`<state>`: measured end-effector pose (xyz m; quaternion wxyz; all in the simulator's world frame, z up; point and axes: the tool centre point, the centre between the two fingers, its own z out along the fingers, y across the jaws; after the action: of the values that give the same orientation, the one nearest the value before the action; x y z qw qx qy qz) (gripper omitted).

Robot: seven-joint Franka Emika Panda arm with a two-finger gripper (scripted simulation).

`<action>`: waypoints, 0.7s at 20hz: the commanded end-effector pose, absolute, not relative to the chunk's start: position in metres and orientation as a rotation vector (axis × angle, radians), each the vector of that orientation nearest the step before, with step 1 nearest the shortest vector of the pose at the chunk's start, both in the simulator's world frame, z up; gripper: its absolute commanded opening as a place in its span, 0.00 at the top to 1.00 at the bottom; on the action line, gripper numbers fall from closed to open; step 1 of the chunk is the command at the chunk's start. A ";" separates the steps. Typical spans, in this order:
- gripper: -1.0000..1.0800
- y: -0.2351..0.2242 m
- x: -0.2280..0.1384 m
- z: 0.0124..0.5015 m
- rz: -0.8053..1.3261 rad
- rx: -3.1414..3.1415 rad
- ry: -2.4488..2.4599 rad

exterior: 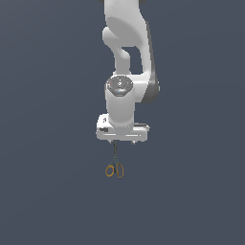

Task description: Pick up the object and move it to a goal position.

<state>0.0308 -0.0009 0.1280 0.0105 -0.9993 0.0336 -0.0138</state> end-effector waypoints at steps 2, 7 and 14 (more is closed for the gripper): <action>0.04 -0.009 0.040 0.105 -0.027 -3.122 0.166; 0.04 -0.018 0.049 0.078 -0.011 -3.126 0.234; 0.04 -0.024 0.053 0.059 -0.001 -3.129 0.279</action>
<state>0.0522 -0.0231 0.0614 0.0006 -0.9962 0.0867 -0.0001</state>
